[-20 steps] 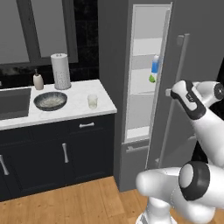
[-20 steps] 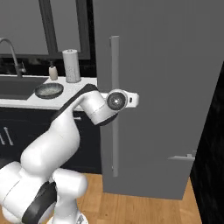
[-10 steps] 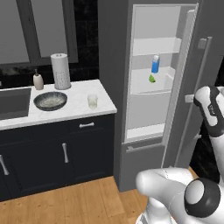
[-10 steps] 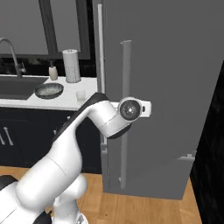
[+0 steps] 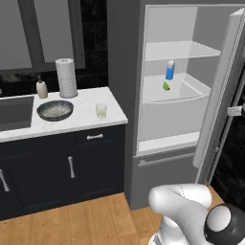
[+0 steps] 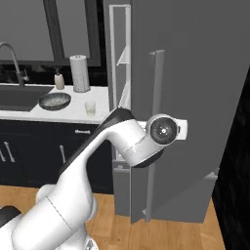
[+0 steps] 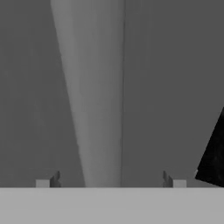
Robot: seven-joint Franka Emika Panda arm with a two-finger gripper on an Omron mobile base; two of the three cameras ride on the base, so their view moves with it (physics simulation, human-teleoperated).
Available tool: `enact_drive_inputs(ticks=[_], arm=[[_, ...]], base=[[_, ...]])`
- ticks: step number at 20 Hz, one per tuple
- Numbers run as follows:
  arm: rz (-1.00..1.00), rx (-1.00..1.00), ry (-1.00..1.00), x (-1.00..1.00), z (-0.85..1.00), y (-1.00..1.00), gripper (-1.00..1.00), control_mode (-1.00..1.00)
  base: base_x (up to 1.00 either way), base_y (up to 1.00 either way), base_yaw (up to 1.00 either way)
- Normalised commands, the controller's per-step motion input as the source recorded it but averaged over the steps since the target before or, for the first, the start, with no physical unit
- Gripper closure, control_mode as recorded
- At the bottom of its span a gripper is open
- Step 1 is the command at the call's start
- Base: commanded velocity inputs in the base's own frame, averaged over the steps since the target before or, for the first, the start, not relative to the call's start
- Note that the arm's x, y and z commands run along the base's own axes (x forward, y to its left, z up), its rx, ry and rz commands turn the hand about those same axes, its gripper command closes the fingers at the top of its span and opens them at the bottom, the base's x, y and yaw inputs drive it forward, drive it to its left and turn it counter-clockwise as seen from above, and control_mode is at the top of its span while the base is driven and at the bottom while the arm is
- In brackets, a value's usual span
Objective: Grab a lemon wedge from the fridge and one ice cube from the ice bowl, and put them in the glass of lemonade.
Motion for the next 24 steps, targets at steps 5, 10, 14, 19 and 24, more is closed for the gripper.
enact_drive_inputs(ticks=[5, 10, 14, 19, 24], arm=[[0.01, -0.16, 0.01, -0.75, 0.51, -0.36, -1.00, -1.00], [0.02, -0.29, 0.02, -0.82, 0.53, 0.00, -1.00, -1.00], [0.00, -0.42, 0.07, -0.42, 0.20, 0.45, -1.00, -1.00], [0.00, -0.43, 0.00, 0.00, -0.18, 1.00, -1.00, -1.00], [0.00, -0.39, 0.00, 0.00, -0.30, 1.00, -1.00, -1.00]], base=[[0.00, 0.00, 0.00], [0.00, 0.00, 0.00], [0.00, 0.00, 0.00], [0.00, 0.00, 0.00], [0.00, 0.00, 0.00]])
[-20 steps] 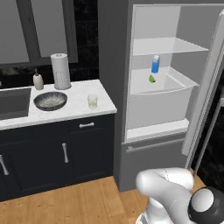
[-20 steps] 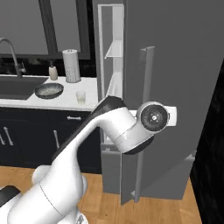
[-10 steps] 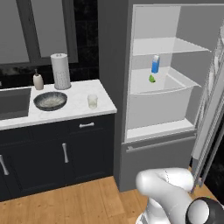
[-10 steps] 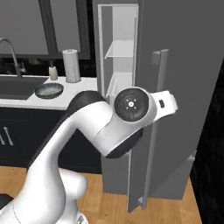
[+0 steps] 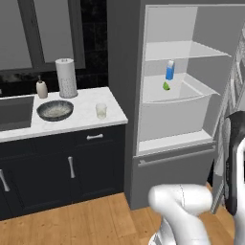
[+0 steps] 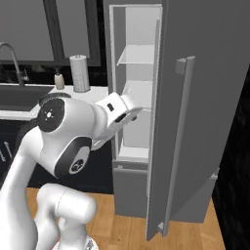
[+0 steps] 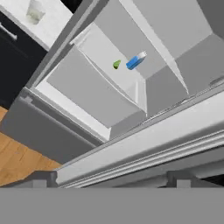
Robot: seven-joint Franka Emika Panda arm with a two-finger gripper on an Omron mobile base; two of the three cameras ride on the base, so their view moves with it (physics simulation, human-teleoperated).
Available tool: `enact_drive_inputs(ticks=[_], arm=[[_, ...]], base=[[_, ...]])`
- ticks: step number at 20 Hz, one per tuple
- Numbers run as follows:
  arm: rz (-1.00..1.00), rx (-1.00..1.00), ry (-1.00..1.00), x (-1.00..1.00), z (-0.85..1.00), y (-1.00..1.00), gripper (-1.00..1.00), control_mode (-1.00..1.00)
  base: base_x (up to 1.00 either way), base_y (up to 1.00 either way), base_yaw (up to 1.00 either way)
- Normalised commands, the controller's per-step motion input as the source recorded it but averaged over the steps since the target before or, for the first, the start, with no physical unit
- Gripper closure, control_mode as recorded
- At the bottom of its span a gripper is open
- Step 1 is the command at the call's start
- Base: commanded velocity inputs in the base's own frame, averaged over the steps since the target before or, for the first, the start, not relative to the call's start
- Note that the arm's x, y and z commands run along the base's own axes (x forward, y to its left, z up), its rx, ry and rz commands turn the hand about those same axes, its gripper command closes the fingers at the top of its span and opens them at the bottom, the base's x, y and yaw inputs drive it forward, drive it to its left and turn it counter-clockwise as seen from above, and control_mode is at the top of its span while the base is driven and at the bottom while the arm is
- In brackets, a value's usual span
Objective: Grab a lemon wedge from the fridge and one ice cube from the ice bowl, and put them in the glass of lemonade.
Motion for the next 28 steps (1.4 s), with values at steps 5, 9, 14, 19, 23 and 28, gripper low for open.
enact_drive_inputs(ticks=[5, 9, 14, 19, 23, 28], arm=[[0.00, -0.41, 0.03, 0.00, -0.39, 0.91, -1.00, -1.00], [0.00, -0.35, 0.00, 0.07, -0.37, 0.61, -1.00, -1.00], [-0.01, -0.22, 0.04, 0.24, -0.22, 0.18, -1.00, -1.00], [0.00, -0.09, 0.09, 0.59, -0.15, -0.31, -1.00, -1.00], [-0.03, -0.10, 0.04, 0.66, -0.32, -0.20, -1.00, -1.00], [-0.05, -0.04, 0.02, 0.47, -0.37, -0.58, -1.00, -1.00]], base=[[0.00, 0.00, 0.00], [0.00, 0.00, 0.00], [0.00, 0.00, 0.00], [0.00, 0.00, 0.00], [0.00, 0.00, 0.00], [0.00, 0.00, 0.00]])
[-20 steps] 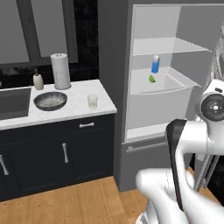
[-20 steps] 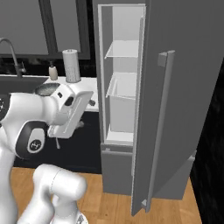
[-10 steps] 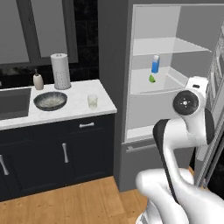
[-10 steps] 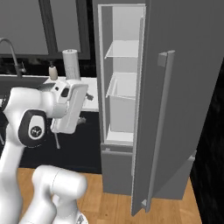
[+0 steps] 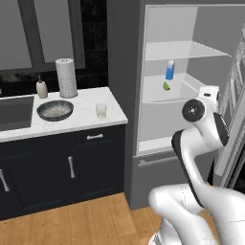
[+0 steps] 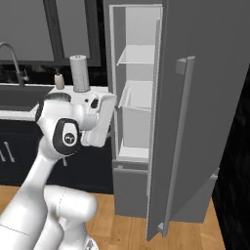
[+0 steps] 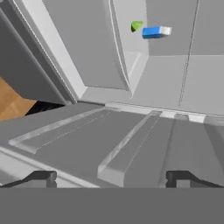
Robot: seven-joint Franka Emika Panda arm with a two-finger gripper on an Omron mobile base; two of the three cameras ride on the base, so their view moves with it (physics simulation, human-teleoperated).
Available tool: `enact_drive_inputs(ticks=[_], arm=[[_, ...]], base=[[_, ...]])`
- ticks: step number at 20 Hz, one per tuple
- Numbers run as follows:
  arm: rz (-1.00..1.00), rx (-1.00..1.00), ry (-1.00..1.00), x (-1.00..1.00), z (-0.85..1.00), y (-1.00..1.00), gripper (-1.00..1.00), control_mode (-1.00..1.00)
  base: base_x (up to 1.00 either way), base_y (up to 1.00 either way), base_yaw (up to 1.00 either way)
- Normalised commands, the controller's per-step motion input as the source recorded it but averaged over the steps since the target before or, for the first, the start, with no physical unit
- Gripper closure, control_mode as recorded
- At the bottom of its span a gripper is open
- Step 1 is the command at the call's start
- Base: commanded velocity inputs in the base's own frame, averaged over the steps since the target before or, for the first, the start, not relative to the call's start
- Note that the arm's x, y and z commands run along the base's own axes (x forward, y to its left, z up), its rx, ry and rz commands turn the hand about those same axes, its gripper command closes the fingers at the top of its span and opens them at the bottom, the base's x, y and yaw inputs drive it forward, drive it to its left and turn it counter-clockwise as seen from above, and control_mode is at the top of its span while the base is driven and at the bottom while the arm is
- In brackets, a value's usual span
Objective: Grab a lemon wedge from the fridge and one ice cube from the ice bowl, and put them in the glass of lemonade.
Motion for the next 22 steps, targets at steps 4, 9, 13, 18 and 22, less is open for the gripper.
enact_drive_inputs(ticks=[4, 9, 13, 18, 22], arm=[[-0.11, -0.04, 0.00, 0.53, -0.54, -0.75, -1.00, -1.00], [-0.12, 0.00, 0.00, 0.57, -0.55, -0.64, -1.00, -1.00], [-0.16, 0.00, 0.00, 0.74, -0.42, -0.40, -1.00, -1.00], [-0.14, 0.00, 0.00, 0.70, -0.23, -0.58, -1.00, -1.00], [-0.07, 0.00, 0.00, 0.81, -0.05, -0.23, -1.00, -1.00]], base=[[0.00, 0.00, 0.00], [0.00, 0.00, 0.00], [0.00, 0.00, 0.00], [0.00, 0.00, 0.00], [0.00, 0.00, 0.00]])
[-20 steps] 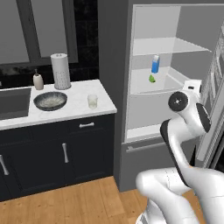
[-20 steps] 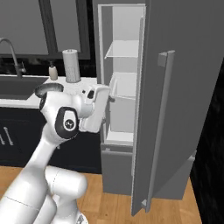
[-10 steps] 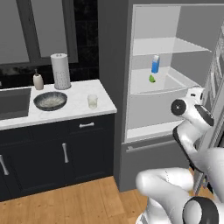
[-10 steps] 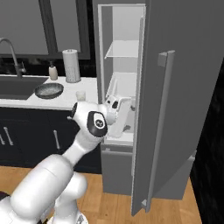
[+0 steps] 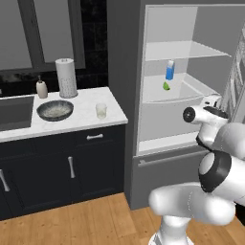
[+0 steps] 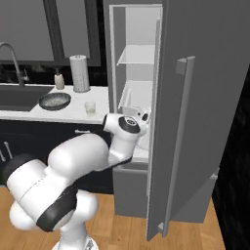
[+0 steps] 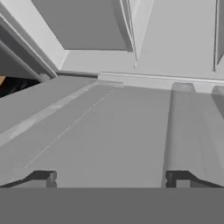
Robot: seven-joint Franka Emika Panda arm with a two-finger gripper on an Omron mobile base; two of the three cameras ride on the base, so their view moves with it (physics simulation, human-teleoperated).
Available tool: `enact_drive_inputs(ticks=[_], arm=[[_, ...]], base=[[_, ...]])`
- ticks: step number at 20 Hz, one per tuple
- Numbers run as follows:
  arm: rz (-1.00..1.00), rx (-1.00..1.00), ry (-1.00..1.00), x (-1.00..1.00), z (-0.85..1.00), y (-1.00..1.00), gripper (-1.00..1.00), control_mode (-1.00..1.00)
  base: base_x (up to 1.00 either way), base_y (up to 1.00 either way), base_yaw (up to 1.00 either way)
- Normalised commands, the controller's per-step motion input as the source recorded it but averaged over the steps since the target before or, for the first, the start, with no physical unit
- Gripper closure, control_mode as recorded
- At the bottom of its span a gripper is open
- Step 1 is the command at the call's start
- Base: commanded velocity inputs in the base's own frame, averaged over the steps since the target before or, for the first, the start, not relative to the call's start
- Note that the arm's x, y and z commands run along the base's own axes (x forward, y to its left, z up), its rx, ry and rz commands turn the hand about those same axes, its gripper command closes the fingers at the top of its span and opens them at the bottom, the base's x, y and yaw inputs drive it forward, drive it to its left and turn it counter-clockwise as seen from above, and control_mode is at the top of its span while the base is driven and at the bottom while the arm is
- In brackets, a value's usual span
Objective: Grab a lemon wedge from the fridge and one ice cube from the ice bowl, and put them in the glass of lemonade.
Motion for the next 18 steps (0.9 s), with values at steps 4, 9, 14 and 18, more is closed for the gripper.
enact_drive_inputs(ticks=[4, 9, 14, 18], arm=[[-0.06, 0.00, 0.00, 0.92, 0.01, 0.10, -1.00, -1.00], [-0.05, 0.01, 0.00, 0.65, 0.03, -0.25, -1.00, -1.00], [-0.03, 0.14, 0.00, 0.58, -0.01, -0.97, -1.00, -1.00], [-0.09, 0.18, 0.00, -0.05, -0.13, -1.00, -1.00, -1.00]], base=[[0.00, 0.00, 0.00], [0.00, 0.00, 0.00], [0.00, 0.00, 0.00], [0.00, 0.00, 0.00]])
